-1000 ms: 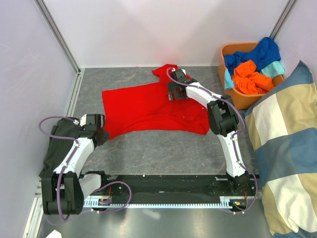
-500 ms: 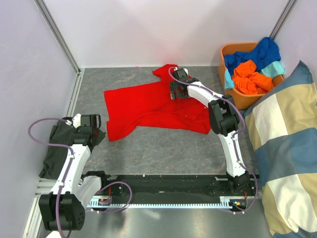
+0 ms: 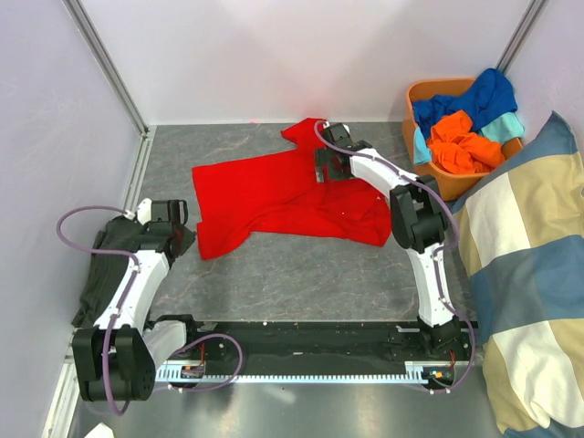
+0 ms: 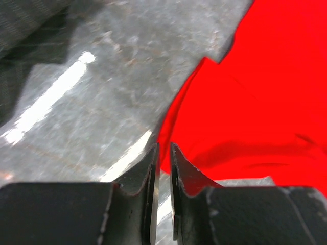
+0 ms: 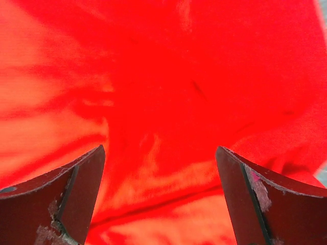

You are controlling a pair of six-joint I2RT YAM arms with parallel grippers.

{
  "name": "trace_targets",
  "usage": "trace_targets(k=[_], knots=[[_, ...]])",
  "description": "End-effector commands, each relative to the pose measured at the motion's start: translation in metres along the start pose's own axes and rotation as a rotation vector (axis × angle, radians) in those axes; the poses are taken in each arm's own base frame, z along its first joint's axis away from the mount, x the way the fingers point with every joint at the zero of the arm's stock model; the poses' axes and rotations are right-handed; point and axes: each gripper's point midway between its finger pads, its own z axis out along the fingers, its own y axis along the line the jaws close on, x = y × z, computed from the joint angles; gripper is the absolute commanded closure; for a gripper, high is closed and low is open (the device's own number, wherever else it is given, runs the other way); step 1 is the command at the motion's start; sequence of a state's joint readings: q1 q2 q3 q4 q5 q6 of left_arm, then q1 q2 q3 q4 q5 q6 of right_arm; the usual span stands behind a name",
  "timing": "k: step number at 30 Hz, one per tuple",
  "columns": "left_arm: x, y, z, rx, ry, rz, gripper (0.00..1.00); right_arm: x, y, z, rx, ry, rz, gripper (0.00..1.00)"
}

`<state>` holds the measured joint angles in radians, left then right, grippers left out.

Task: Fold and stack the t-shirts
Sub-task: Fold the flattened tshirt in 1/3 of the way

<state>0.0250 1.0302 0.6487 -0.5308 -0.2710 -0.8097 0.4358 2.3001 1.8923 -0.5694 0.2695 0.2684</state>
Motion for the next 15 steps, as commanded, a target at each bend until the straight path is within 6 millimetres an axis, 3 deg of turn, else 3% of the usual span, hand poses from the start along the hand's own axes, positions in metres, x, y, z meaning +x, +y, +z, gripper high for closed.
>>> trace_targets(k=[1,3,5,7,8,9,11,13,15], knots=[[-0.04,-0.056,-0.001,0.197,-0.105,-0.038,0.81,-0.06,0.001,-0.079,-0.096,-0.161,0.05,0.02],[-0.046,-0.073,0.005,0.25,-0.119,-0.038,0.81,-0.064,-0.002,-0.099,-0.104,-0.184,0.058,0.02],[-0.044,-0.088,0.016,0.283,-0.094,-0.021,0.81,-0.052,-0.011,-0.108,-0.086,-0.17,0.07,0.02],[-0.052,-0.112,0.021,0.346,-0.095,-0.006,0.82,-0.026,-0.019,-0.104,-0.047,-0.124,0.073,0.02],[-0.044,-0.116,0.037,0.332,-0.06,0.021,0.83,-0.021,-0.023,-0.109,-0.039,-0.123,0.077,0.02],[-0.054,-0.131,0.04,0.358,-0.071,0.026,0.83,-0.014,-0.028,-0.108,-0.021,-0.115,0.081,0.02],[-0.042,-0.16,0.055,0.378,-0.037,0.09,0.84,0.012,-0.033,-0.105,-0.008,-0.075,0.089,0.02],[-0.04,-0.175,0.066,0.381,-0.026,0.123,0.85,0.034,-0.035,-0.1,0.0,-0.045,0.089,0.02],[-0.033,-0.192,0.081,0.378,-0.011,0.17,0.85,0.045,-0.035,-0.097,0.018,-0.035,0.091,0.02]])
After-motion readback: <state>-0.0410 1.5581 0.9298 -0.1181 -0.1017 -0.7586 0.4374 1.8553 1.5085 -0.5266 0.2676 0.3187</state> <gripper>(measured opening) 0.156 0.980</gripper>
